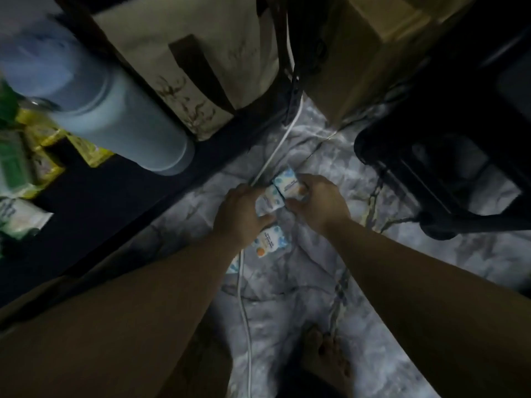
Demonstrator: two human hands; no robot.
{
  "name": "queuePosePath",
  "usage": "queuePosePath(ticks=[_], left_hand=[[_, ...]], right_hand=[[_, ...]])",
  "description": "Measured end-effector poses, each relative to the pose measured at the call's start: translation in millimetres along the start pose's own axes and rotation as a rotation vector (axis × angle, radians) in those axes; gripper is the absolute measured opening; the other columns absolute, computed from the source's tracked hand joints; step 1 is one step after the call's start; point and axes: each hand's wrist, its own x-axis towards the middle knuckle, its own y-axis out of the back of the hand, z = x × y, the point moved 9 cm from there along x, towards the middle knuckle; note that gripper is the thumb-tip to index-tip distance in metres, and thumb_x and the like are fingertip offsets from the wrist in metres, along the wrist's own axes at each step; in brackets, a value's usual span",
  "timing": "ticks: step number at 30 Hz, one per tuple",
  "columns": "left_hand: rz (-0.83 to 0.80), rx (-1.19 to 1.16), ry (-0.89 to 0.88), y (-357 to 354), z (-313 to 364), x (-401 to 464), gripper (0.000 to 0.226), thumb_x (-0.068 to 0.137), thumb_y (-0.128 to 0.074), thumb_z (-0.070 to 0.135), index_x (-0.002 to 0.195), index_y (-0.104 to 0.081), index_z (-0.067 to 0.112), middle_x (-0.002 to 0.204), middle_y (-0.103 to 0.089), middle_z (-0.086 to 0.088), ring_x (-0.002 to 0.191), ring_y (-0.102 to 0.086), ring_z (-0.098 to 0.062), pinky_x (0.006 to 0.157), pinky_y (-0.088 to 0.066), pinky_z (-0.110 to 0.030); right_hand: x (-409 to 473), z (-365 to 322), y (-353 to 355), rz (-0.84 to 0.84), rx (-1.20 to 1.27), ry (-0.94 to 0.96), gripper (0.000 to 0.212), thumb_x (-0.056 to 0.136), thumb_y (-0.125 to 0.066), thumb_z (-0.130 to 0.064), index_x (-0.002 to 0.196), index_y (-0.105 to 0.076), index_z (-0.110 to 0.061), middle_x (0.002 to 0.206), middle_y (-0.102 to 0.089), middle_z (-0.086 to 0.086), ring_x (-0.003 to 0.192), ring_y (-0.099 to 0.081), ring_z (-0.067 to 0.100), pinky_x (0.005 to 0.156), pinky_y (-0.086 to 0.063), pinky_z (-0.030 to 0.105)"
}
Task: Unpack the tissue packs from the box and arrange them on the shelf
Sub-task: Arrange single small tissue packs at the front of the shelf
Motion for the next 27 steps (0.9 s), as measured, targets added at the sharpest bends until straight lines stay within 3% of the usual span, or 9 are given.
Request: queuePosePath(ticks=[3, 7, 9, 11, 15, 19, 21, 24, 27], left_hand=[[0.069, 0.092, -0.015, -3, -8, 5, 0.062, 0.076, -0.088, 0.031, 0.132, -0.065, 0.019, 0.117, -0.065, -0.013, 0.111, -0.056, -0.036, 0.091, -0.052, -0.048], [0.116, 0.104, -0.008, 2, -11, 6, 0.055, 0.076, -0.087, 0.033, 0.124, -0.068, 0.015, 0.111, -0.068, -0.013, 0.105, -0.059, -0.037, 0.086, -0.053, -0.047], [0.126, 0.025, 0.018, 8, -12, 1, 0.054, 0.076, -0.087, 0.033, 0.124, -0.068, 0.013, 0.11, -0.068, -0.014, 0.105, -0.061, -0.036, 0.086, -0.055, -0.048], [0.141, -0.077, 0.058, 19, -9, -8, 0.056, 0.077, -0.087, 0.034, 0.125, -0.068, 0.013, 0.112, -0.066, -0.012, 0.105, -0.064, -0.034, 0.087, -0.057, -0.046], [0.246, -0.249, 0.064, 62, 21, -42, 0.053, 0.074, -0.086, 0.038, 0.119, -0.071, 0.014, 0.111, -0.068, -0.009, 0.099, -0.068, -0.025, 0.079, -0.056, -0.034], [0.299, -0.484, 0.107, 129, 65, -92, 0.05, 0.073, -0.093, 0.028, 0.102, -0.058, 0.051, 0.108, -0.066, 0.012, 0.092, -0.065, 0.006, 0.076, -0.056, -0.02], [0.331, -0.541, 0.113, 169, 89, -124, 0.056, 0.073, -0.094, 0.023, 0.103, -0.057, 0.051, 0.111, -0.065, 0.013, 0.093, -0.063, 0.014, 0.073, -0.053, -0.01], [0.392, -0.597, 0.097, 233, 124, -177, 0.053, 0.073, -0.094, 0.024, 0.117, -0.065, 0.031, 0.12, -0.067, 0.002, 0.101, -0.068, 0.001, 0.077, -0.057, -0.015], [0.436, -0.565, 0.016, 304, 170, -225, 0.05, 0.075, -0.091, 0.029, 0.117, -0.065, 0.03, 0.115, -0.066, 0.004, 0.1, -0.067, -0.001, 0.076, -0.055, -0.013]], right_hand=[[13, 9, -6, 0.072, 0.042, -0.035, 0.052, 0.086, -0.078, -0.029, 0.134, -0.06, -0.019, 0.119, -0.064, 0.008, 0.107, -0.061, 0.027, 0.087, -0.052, 0.038], [22, 21, -9, 0.068, 0.141, -0.172, 0.022, 0.084, -0.08, -0.026, 0.092, -0.063, -0.015, 0.086, -0.065, 0.002, 0.082, -0.062, 0.022, 0.068, -0.05, 0.034], [19, 21, -5, 0.07, 0.212, -0.194, 0.028, 0.086, -0.08, -0.022, 0.073, -0.055, -0.019, 0.068, -0.056, -0.005, 0.066, -0.057, 0.016, 0.058, -0.04, 0.027], [8, 22, 3, 0.089, 0.299, -0.226, 0.026, 0.085, -0.082, -0.024, 0.078, -0.057, -0.019, 0.069, -0.055, -0.008, 0.063, -0.055, 0.01, 0.054, -0.037, 0.026], [-41, 5, 35, 0.158, 0.572, -0.239, 0.023, 0.08, -0.087, -0.028, 0.088, -0.069, -0.016, 0.08, -0.074, -0.003, 0.074, -0.07, 0.017, 0.066, -0.055, 0.036], [-117, -39, 92, 0.213, 0.732, -0.233, 0.017, 0.085, -0.085, -0.024, 0.094, -0.072, -0.018, 0.086, -0.078, 0.0, 0.078, -0.075, 0.017, 0.068, -0.058, 0.035], [-154, -72, 126, 0.215, 0.769, -0.204, 0.015, 0.086, -0.083, -0.021, 0.096, -0.072, -0.018, 0.087, -0.078, -0.003, 0.079, -0.075, 0.013, 0.069, -0.059, 0.034], [-206, -129, 181, 0.219, 0.832, -0.141, 0.016, 0.087, -0.081, -0.012, 0.1, -0.073, -0.013, 0.088, -0.078, -0.001, 0.077, -0.074, 0.012, 0.066, -0.061, 0.029], [-254, -191, 236, 0.226, 0.858, -0.066, 0.017, 0.087, -0.08, -0.009, 0.102, -0.072, -0.011, 0.087, -0.077, 0.001, 0.074, -0.073, 0.014, 0.066, -0.062, 0.031]])
